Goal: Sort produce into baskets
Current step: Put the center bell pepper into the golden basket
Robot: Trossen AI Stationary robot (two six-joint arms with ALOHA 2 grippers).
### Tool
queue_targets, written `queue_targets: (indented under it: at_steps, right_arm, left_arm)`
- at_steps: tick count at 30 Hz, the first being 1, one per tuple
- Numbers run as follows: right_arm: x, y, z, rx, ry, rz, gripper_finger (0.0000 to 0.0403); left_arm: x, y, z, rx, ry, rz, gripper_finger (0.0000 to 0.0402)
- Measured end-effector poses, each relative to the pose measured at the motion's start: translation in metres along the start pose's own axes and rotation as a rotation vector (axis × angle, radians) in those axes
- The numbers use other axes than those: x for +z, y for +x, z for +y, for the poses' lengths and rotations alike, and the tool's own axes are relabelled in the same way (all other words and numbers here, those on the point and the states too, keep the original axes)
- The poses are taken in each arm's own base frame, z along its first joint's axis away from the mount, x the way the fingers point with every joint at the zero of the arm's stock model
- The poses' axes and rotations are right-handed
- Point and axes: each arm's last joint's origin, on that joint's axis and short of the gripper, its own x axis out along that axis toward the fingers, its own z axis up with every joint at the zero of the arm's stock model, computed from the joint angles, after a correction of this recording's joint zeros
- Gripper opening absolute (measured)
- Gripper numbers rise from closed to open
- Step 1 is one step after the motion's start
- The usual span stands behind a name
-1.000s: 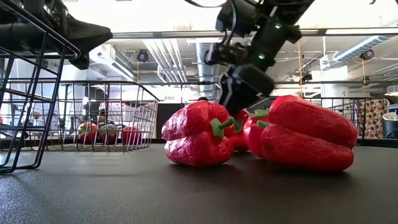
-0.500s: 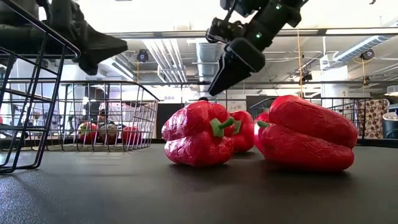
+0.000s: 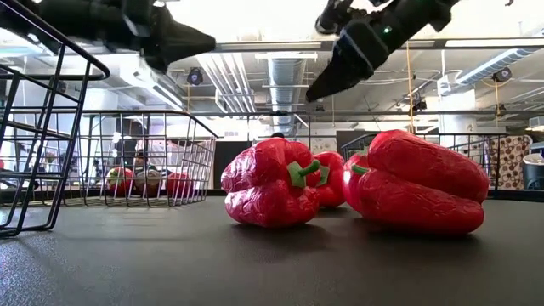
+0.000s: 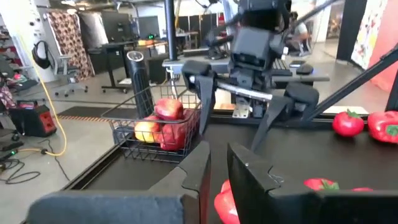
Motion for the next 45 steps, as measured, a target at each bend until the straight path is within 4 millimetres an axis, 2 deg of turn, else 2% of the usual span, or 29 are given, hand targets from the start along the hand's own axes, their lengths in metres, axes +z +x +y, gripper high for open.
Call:
queue_targets:
  at_steps: [6,12,17,21,25,29,34,40,45]
  right_arm:
    - [-0.020,-0.017,0.003,-0.009,0.011,-0.171,0.0324]
    - [-0.031,-0.031,0.009,0.006,0.015,-0.298,0.0324]
    - [-0.047,-0.030,0.015,0.016,0.000,-0.305,0.0325]
    - [-0.063,-0.026,0.018,0.028,0.014,-0.258,0.0325]
    - [-0.077,-0.025,0.023,0.041,0.012,-0.268,0.0325]
    - [-0.081,-0.028,0.025,0.050,0.011,-0.293,0.0325]
    - [-0.085,-0.031,0.026,0.064,0.061,-0.283,0.0325]
    - [-0.100,-0.030,0.027,0.066,0.095,-0.224,0.0325]
    - [-0.116,-0.028,0.029,0.073,0.121,-0.132,0.0325]
  left_arm:
    - [0.012,0.026,-0.010,0.015,0.011,0.068,0.0062]
    - [0.012,0.049,-0.016,0.124,-0.026,0.135,0.0128]
    - [0.013,0.071,-0.023,0.225,-0.216,0.131,0.0196]
    - [0.012,0.091,-0.030,0.259,-0.197,0.159,0.0231]
    - [0.009,0.111,-0.037,0.303,-0.153,0.217,0.0239]
    - [0.008,0.125,-0.044,0.325,-0.177,0.289,0.0236]
    - [0.010,0.137,-0.049,0.373,-0.311,0.351,0.0231]
    - [0.015,0.147,-0.054,0.430,-0.467,0.433,0.0231]
    - [0.002,0.156,-0.066,0.414,-0.549,0.549,0.0231]
